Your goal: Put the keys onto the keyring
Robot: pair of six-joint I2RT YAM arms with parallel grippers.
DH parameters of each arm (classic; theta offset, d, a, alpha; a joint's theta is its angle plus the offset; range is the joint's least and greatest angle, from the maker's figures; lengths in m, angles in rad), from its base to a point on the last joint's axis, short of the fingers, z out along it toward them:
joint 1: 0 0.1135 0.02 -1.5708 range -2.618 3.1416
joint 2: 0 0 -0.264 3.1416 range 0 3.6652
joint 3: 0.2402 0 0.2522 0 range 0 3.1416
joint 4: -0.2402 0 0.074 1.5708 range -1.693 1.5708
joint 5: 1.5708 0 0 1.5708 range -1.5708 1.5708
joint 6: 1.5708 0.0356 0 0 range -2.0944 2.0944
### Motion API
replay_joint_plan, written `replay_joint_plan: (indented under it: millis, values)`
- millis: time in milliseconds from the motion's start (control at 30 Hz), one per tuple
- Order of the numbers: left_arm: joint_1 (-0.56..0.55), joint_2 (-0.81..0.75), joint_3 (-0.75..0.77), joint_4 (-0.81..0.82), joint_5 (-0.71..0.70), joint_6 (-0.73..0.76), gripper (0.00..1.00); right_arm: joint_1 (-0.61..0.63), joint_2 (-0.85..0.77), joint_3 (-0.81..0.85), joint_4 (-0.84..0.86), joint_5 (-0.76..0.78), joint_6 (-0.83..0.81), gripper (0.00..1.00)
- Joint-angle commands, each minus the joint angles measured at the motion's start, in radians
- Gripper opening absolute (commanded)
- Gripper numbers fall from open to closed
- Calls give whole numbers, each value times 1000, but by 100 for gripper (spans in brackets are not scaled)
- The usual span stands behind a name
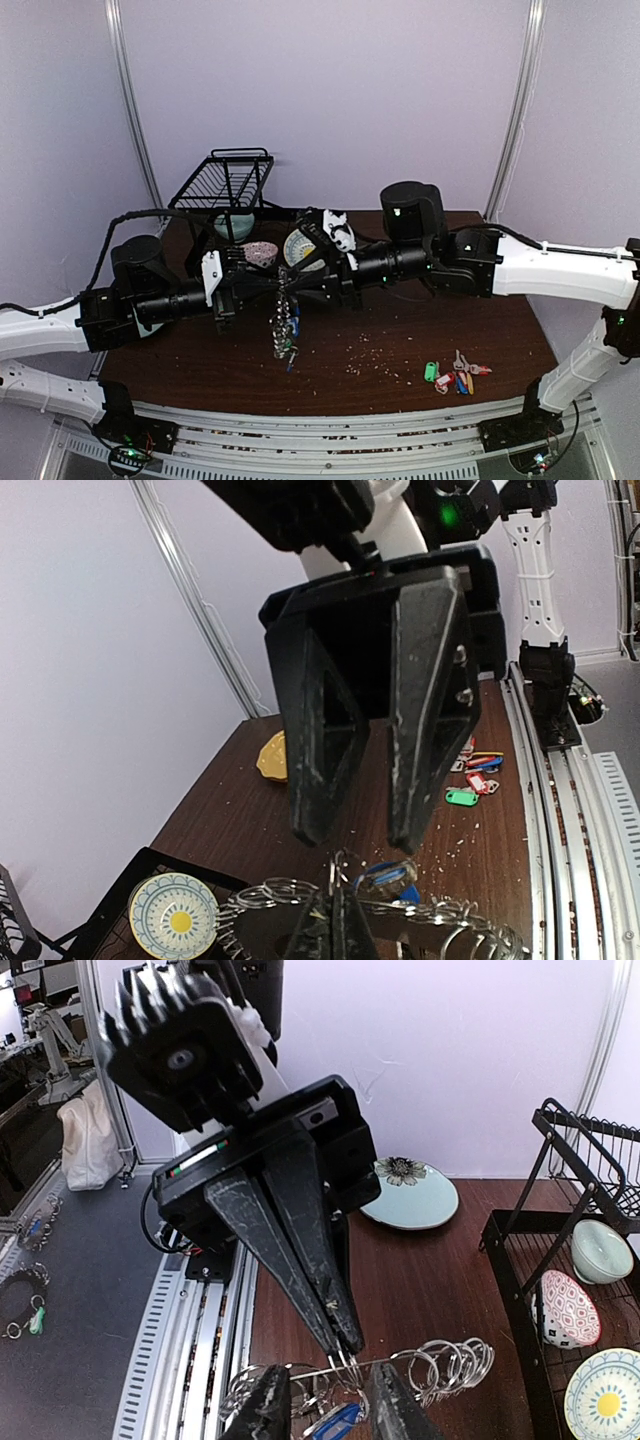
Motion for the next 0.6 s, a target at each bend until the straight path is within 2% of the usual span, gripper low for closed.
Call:
replay_joint_plan:
  millis: [0,100,167,267,400,500,533,567]
  values:
    - [-2,-17,7,109,17,-9,0,-2,25,33,4,45,-7,27]
    - [-2,-17,6,110,24,-8,0,-2,38,40,7,41,-2,21]
    - [-2,-18,6,109,23,-8,0,-2,46,50,1,32,0,10]
    - [-2,-21,6,109,21,-8,0,-2,46,54,-12,19,-10,0]
    - [-2,-18,3,110,15,-19,0,-3,35,75,-68,28,-37,0]
    - [-2,13,19,86,27,-33,0,-1,19,130,-188,76,-103,0]
    - [-1,31,35,66,38,-36,6,4,17,157,-251,105,-136,0]
    - [-1,49,53,36,42,-37,20,14,23,194,-328,140,-183,0]
